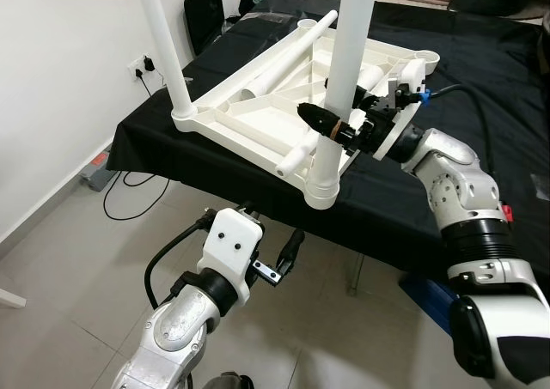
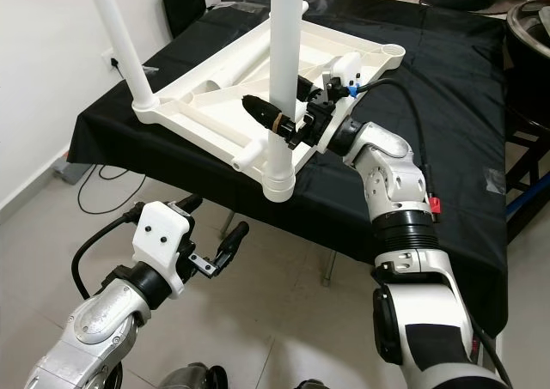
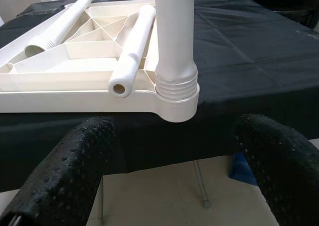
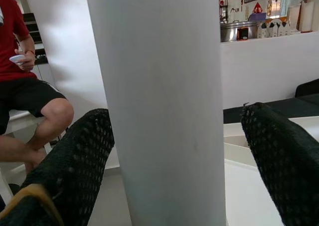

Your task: Building children table

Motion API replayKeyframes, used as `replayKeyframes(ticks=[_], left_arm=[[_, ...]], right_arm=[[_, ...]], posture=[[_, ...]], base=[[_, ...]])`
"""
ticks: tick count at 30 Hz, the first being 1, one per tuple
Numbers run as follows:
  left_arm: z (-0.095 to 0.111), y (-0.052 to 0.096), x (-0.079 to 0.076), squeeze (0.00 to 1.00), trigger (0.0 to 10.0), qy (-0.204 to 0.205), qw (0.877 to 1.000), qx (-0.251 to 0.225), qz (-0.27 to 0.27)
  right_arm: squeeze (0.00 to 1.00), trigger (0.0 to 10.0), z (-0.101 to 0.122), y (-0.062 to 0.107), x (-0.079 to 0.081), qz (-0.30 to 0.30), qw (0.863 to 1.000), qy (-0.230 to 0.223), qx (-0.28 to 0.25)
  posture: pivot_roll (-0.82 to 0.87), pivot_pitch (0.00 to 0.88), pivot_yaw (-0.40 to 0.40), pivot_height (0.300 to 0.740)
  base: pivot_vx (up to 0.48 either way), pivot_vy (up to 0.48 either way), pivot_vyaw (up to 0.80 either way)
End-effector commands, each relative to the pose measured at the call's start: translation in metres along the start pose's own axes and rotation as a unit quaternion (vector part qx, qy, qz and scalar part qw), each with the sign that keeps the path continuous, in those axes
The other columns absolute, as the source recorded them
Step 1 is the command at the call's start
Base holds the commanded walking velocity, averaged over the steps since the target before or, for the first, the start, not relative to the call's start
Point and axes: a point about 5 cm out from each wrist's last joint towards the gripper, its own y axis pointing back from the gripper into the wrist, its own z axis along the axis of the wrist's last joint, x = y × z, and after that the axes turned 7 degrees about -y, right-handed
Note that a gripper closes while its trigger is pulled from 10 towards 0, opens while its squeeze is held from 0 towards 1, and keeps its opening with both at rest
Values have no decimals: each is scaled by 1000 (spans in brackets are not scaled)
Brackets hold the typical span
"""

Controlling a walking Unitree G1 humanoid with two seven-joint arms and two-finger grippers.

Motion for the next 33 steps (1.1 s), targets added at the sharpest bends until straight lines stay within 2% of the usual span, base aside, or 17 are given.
replayKeyframes(ticks=[1,12,13,14,15,16,17,33], left_arm=[[0,2,-1,0,10000,-3,1000,5,3],[1,2,-1,0,10000,-1,1000,3,4],[1,2,-1,0,10000,-1,1000,4,5],[1,2,-1,0,10000,-1,1000,4,5],[1,2,-1,0,10000,-1,1000,5,5],[0,2,-1,0,10000,-1,1000,5,5],[0,2,-1,0,10000,-1,1000,5,6],[-1,1,2,0,10000,-3,1000,7,14]], right_arm=[[0,10000,1,-3,1,4,1000,8,2],[0,10000,1,-4,1,5,1000,6,2],[0,9412,1,-5,1,6,1000,6,2],[0,9412,1,-5,2,7,1000,6,3],[0,1490,0,-5,2,8,1000,6,3],[0,1490,0,-5,2,8,1000,7,3],[0,0,0,-6,2,9,1000,7,3],[0,0,0,-7,4,10,1000,9,-2]], posture=[[136,188,-17,740],[134,192,-21,740],[133,195,-22,740],[133,195,-22,740],[132,196,-21,740],[132,196,-21,740],[132,196,-21,740],[130,202,-21,740]], base=[[0,0,0],[0,0,0],[0,0,0],[0,0,0],[0,0,0],[0,0,0],[0,0,0],[0,0,0]])
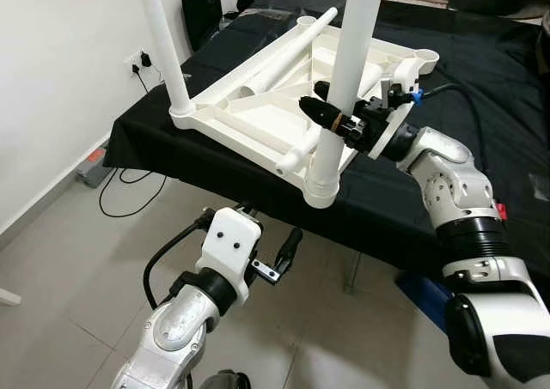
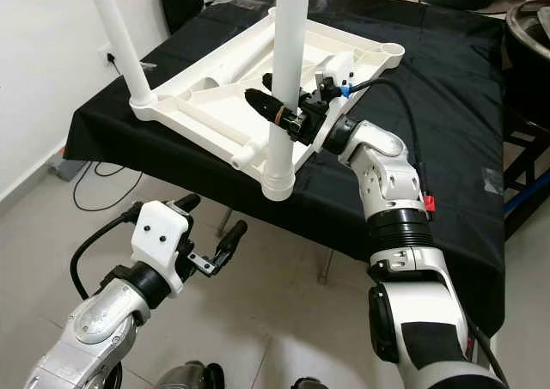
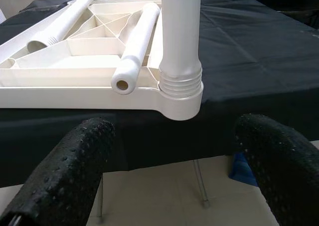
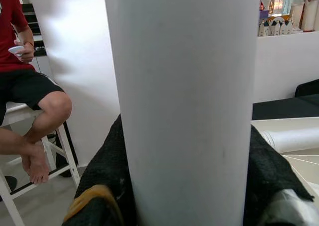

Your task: Building children table

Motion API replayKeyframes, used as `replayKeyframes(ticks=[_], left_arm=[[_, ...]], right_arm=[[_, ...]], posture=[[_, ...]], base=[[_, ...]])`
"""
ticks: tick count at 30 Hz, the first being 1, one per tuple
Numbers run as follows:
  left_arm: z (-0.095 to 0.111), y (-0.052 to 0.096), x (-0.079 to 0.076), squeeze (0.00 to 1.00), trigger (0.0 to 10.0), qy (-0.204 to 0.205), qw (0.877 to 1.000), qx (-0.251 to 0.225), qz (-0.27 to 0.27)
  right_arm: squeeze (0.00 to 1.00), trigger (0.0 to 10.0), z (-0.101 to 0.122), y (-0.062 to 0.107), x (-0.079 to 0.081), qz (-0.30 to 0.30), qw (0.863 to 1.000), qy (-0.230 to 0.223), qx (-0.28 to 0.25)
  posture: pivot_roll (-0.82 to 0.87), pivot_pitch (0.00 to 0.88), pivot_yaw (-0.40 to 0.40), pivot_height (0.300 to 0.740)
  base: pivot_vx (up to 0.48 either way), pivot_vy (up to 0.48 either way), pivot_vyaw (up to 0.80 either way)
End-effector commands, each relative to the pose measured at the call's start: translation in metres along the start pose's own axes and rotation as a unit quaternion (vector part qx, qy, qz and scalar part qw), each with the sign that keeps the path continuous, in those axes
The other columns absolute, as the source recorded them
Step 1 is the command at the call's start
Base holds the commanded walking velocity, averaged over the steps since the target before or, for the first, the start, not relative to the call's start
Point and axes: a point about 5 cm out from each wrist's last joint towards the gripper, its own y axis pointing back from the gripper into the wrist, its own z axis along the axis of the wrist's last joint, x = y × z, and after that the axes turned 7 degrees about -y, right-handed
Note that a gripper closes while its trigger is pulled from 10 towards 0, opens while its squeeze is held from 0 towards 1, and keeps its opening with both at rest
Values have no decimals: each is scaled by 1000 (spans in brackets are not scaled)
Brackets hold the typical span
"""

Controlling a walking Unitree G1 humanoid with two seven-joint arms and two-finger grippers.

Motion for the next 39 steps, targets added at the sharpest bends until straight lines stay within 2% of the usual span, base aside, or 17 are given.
replayKeyframes(ticks=[1,9,10,11,14,19,23,27,29,31,33,34,35,36,38,39], left_arm=[[0,1,2,0,10000,-3,1000,4,6],[0,0,6,0,10000,-7,1000,3,13],[1,-1,11,0,10000,-11,1000,1,23],[1,-1,11,0,10000,-11,1000,1,23],[3,-4,25,0,10000,-27,999,-4,45],[3,-5,32,0,10000,-30,998,-3,59],[1,-4,37,0,10000,-38,997,0,68],[1,-4,37,0,10000,-40,997,0,67],[0,-4,38,0,10000,-41,997,0,67],[0,-4,38,0,10000,-41,997,0,67],[1,-5,38,0,10000,-41,997,-1,66],[1,-5,38,0,10000,-41,997,-1,66],[1,-6,38,0,10000,-41,997,-2,65],[1,-6,38,0,10000,-41,997,-2,65],[1,-6,39,0,10000,-42,997,-2,65],[1,-6,39,0,10000,-42,997,-2,65]], right_arm=[[0,0,1,-3,3,7,1000,-1,-7],[0,0,0,-2,2,-7,1000,8,-6],[0,0,-2,-3,1,-31,999,16,-1],[0,0,-2,-3,1,-31,999,16,-1],[0,0,-12,-3,-3,-102,994,35,8],[0,0,-18,-1,-4,-140,989,37,8],[0,0,-26,4,-10,-223,974,44,4],[0,0,-28,7,-12,-249,967,50,3],[0,0,-30,11,-16,-290,955,57,1],[0,0,-30,11,-16,-290,955,57,1],[0,0,-31,17,-20,-342,937,68,-4],[0,0,-31,17,-20,-342,937,68,-4],[0,0,-30,20,-22,-372,925,78,-6],[0,0,-30,20,-22,-372,925,78,-6],[0,0,-30,24,-24,-417,904,95,-9],[0,0,-29,25,-24,-429,898,99,-11]], posture=[[128,203,-20,740],[127,206,-23,740],[126,207,-23,740],[126,207,-23,740],[127,204,-24,740],[127,203,-20,740],[127,195,-18,740],[129,191,-19,740],[127,188,-17,740],[127,188,-17,740],[128,184,-15,740],[128,184,-15,740],[128,184,-17,740],[128,184,-17,740],[130,184,-18,740],[130,184,-18,740]], base=[[0,0,0],[0,0,0],[0,0,0],[0,0,0],[0,0,0],[0,0,0],[0,0,0],[0,0,0],[0,0,0],[0,0,0],[0,0,0],[0,0,0],[0,0,0],[0,0,0],[0,0,0],[0,0,0]])
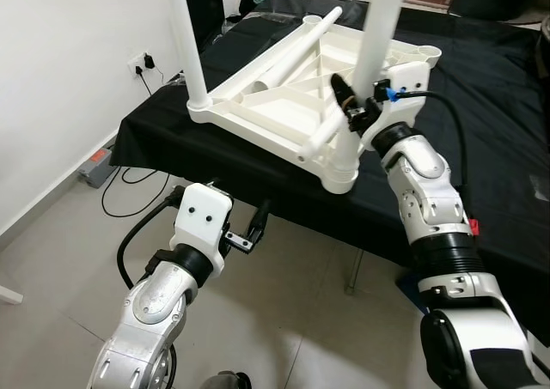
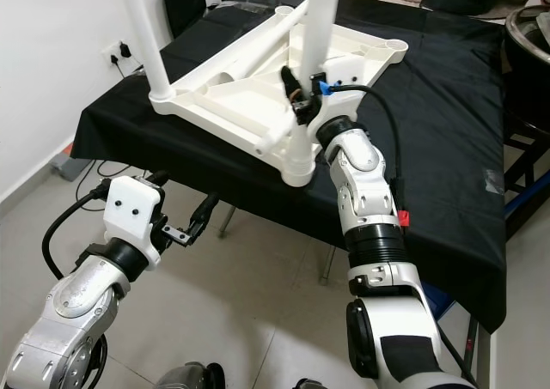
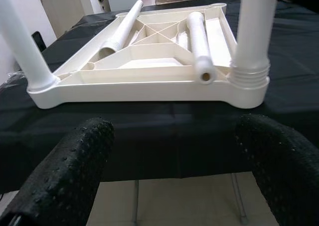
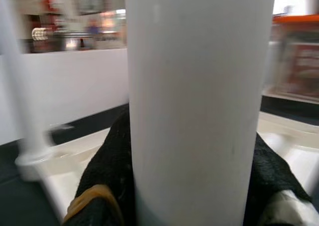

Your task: Building children table

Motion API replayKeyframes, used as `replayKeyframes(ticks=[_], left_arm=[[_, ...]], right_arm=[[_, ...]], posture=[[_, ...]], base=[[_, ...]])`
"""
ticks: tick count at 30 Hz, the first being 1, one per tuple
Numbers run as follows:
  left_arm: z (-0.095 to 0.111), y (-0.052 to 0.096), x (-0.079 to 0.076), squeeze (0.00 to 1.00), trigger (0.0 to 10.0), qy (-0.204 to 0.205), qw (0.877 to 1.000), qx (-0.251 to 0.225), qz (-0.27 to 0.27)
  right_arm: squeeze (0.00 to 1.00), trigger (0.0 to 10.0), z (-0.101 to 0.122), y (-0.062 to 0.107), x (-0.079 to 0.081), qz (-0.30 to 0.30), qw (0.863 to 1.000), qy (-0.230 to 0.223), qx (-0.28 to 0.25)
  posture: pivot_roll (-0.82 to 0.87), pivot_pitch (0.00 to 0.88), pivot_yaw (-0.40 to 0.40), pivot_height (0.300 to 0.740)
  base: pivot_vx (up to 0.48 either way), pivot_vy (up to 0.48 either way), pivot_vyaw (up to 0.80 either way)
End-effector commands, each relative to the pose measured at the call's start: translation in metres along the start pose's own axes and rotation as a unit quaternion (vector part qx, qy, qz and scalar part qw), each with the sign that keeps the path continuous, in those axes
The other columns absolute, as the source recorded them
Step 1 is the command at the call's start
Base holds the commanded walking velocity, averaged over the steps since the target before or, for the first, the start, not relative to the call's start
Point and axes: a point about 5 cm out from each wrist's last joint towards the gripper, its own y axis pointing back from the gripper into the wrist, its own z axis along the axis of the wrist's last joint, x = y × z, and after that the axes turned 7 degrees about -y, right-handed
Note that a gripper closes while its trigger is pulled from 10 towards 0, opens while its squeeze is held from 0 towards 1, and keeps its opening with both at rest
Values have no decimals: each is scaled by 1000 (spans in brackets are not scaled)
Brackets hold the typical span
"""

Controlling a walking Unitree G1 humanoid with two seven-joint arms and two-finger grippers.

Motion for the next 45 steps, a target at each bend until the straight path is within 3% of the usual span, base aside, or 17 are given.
replayKeyframes(ticks=[1,12,15,17,18,19,20,21,23,27,31,36,37,38,39,45], left_arm=[[-3,0,2,0,10000,-10,1000,5,0],[-3,-1,1,0,10000,-9,1000,4,-2],[-2,-2,1,0,10000,-8,1000,2,-2],[-2,-2,1,0,10000,-8,1000,2,-2],[-2,-2,0,0,10000,-8,1000,1,-2],[-2,-2,0,0,10000,-8,1000,1,-2],[-2,-2,0,0,10000,-7,1000,1,-1],[-2,-2,0,0,10000,-7,1000,1,-1],[-2,-2,-1,0,10000,-6,1000,0,-1],[-2,-2,-1,0,10000,-5,1000,1,-3],[-2,-2,-1,0,10000,-4,1000,1,-2],[-2,-2,-2,0,10000,-4,1000,1,-2],[-2,-2,-2,0,10000,-3,1000,1,-3],[-2,-2,-3,0,10000,-3,1000,1,-3],[-2,-2,-3,0,10000,-3,1000,1,-3],[-3,-3,-2,0,10000,-3,1000,1,-2]], right_arm=[[0,0,-22,12,-17,-77,996,22,47],[0,0,-20,12,-14,-164,985,31,37],[0,0,-19,12,-16,-236,970,42,32],[0,0,-19,12,-16,-236,970,42,32],[0,0,-18,13,-18,-277,959,47,26],[0,0,-18,13,-18,-277,959,47,26],[0,0,-18,15,-22,-317,947,45,26],[0,0,-18,15,-22,-317,947,45,26],[0,0,-22,18,-22,-371,928,37,29],[0,0,-23,21,-15,-404,913,31,33],[0,0,-22,20,-9,-414,909,30,34],[0,0,-19,16,5,-401,915,39,26],[0,4588,-17,12,13,-383,923,44,19],[0,4588,-16,11,15,-378,925,45,17],[0,10000,-16,10,18,-370,928,43,16],[0,10000,-13,8,25,-349,936,42,10]], posture=[[130,184,-18,740],[129,188,-19,740],[132,192,-25,740],[132,192,-25,740],[132,192,-26,740],[132,192,-26,740],[131,194,-26,740],[131,194,-26,740],[130,196,-25,740],[132,198,-27,740],[131,201,-25,740],[128,203,-29,740],[127,203,-28,740],[127,203,-28,740],[127,204,-29,740],[126,204,-31,740]], base=[[0,0,0],[0,0,0],[0,0,0],[0,0,0],[0,0,0],[0,0,0],[0,0,0],[0,0,0],[0,0,0],[0,0,0],[0,0,0],[0,0,0],[0,0,0],[0,0,0],[0,0,0],[0,0,0]])
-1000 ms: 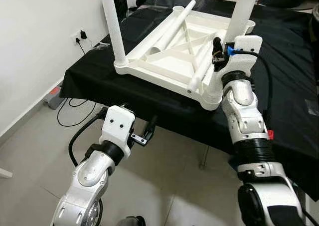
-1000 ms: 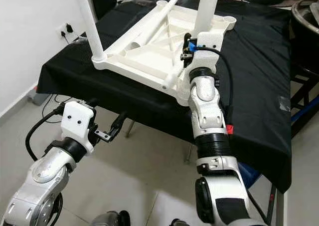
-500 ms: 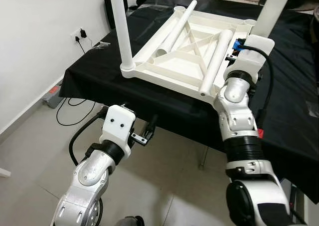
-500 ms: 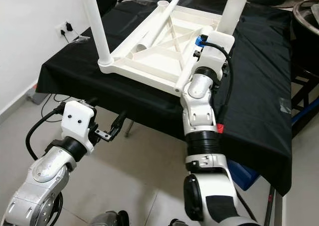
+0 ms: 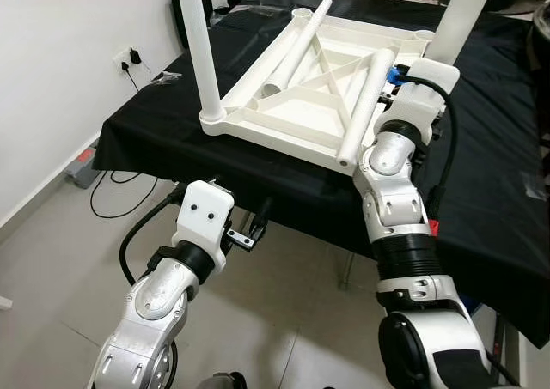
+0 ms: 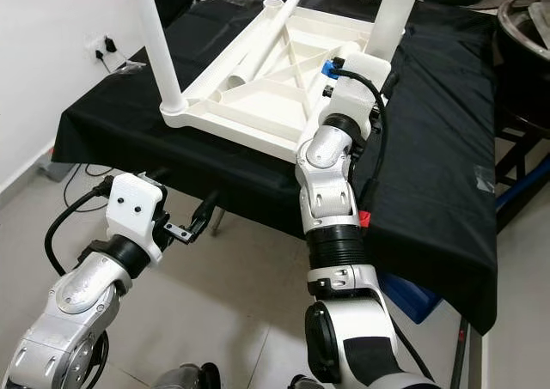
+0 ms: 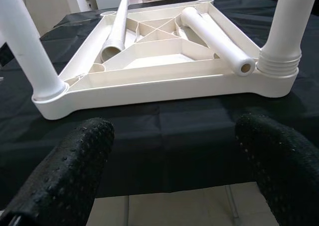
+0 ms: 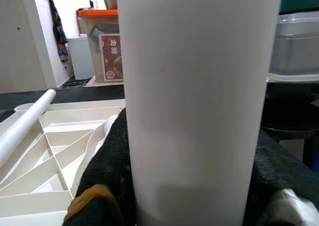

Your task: Building children table

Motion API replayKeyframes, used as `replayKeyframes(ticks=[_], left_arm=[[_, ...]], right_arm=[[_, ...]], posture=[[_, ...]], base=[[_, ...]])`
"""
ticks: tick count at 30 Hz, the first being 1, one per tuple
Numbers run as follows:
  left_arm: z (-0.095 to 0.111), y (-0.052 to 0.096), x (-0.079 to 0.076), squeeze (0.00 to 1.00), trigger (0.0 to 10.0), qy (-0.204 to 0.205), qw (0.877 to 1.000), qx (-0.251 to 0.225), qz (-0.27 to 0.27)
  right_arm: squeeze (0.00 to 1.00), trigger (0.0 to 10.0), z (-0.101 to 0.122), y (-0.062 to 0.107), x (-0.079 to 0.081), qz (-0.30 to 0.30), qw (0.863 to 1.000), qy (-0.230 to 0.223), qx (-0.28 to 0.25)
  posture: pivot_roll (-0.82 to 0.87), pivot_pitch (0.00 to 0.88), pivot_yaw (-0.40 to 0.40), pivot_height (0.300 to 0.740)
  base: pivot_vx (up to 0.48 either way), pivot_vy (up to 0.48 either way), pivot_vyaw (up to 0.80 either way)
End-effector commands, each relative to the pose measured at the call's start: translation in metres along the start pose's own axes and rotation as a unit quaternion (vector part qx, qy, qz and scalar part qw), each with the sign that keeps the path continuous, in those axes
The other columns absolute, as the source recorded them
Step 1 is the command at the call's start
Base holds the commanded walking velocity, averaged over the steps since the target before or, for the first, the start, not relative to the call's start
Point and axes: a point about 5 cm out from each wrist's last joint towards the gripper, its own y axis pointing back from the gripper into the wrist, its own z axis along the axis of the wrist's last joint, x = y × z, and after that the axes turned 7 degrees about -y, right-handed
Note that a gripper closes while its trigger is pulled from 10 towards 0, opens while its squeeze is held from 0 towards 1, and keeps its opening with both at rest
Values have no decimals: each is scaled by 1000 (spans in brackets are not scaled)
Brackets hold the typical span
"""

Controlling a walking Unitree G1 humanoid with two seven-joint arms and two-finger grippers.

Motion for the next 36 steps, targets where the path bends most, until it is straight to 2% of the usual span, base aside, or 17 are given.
replayKeyframes(ticks=[1,14,27,28,29,30,33,34,35,36], left_arm=[[-3,0,-1,0,10000,-4,1000,6,1],[-3,0,-3,0,10000,-1,1000,4,1],[-3,1,-4,0,10000,0,1000,3,0],[-3,1,-4,0,10000,0,1000,3,0],[-3,1,-4,0,10000,0,1000,3,0],[-3,1,-4,0,10000,0,1000,3,0],[-3,1,-5,0,10000,0,1000,3,1],[-3,1,-5,0,10000,0,1000,3,1],[-3,1,-5,0,10000,0,1000,3,1],[-3,1,-5,0,10000,1,1000,3,2]], right_arm=[[0,10000,-19,7,-1,6,999,23,36],[0,10000,-13,8,10,48,998,20,23],[0,10000,-13,9,12,58,998,16,26],[216,10000,-13,9,12,59,998,15,26],[216,10000,-13,9,12,59,998,15,26],[1000,10000,-13,9,13,60,998,14,25],[1000,10000,-12,9,13,62,998,14,22],[231,10000,-11,9,14,64,998,14,19],[231,10000,-11,9,14,64,998,14,19],[0,10000,-10,9,15,67,998,13,17]], posture=[[126,204,-31,740],[119,195,-32,740],[116,185,-33,740],[116,186,-34,740],[116,186,-34,740],[116,185,-34,740],[116,183,-34,740],[116,183,-34,740],[116,183,-34,740],[115,183,-36,740]], base=[[0,0,0],[0,0,0],[0,0,0],[0,0,0],[0,0,0],[0,0,0],[0,0,0],[0,0,0],[0,0,0],[0,0,0]])
